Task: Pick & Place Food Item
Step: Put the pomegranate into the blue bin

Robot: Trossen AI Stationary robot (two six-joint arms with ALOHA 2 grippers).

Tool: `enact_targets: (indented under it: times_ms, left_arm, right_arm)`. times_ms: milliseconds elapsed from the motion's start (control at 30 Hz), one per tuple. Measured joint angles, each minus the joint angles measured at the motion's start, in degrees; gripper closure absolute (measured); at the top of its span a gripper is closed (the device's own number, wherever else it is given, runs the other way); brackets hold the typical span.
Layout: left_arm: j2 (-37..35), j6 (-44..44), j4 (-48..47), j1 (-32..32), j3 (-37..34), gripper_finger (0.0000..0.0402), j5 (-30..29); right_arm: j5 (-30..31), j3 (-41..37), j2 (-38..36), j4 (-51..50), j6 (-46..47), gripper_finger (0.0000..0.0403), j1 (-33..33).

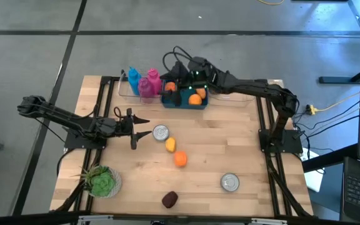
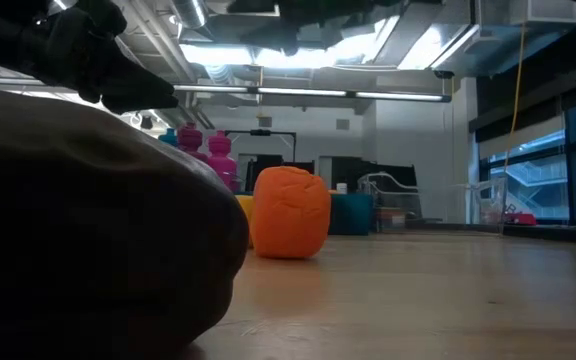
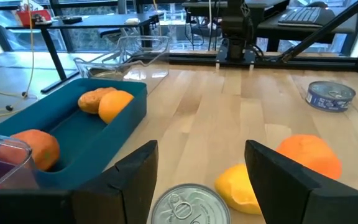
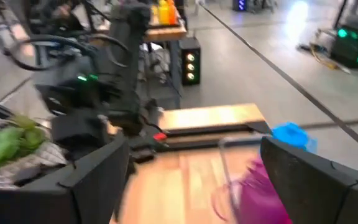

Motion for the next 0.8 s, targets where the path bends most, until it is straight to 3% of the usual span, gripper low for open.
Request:
enact_targets:
  times_ms: [233, 433, 567, 800]
  left_arm:
    - [0.0, 0.0, -2.0, 0.0, 0.0, 0.0175, 0.0]
    - [0.0, 0.0, -2.2, 0.0, 0.0, 0.0176, 0.0]
    - [-0.2, 0.3, -3.0, 0.0, 0.0, 0.0176, 0.0]
    - [-0.2, 0.9, -3.4, 0.0, 0.6, 0.0175, 0.2]
  right_arm:
    - [3.1, -4.8, -0.2, 13.4, 0.2, 0.0041, 5.7]
    - [4.0, -12.6, -3.3, 21.7, 1.9, 0.0041, 6.2]
    - [8.1, -22.3, -8.0, 27.5, 1.9, 0.0041, 7.0]
    - [14.3, -43.6, -22.5, 38.8, 3.3, 0.0041, 7.9]
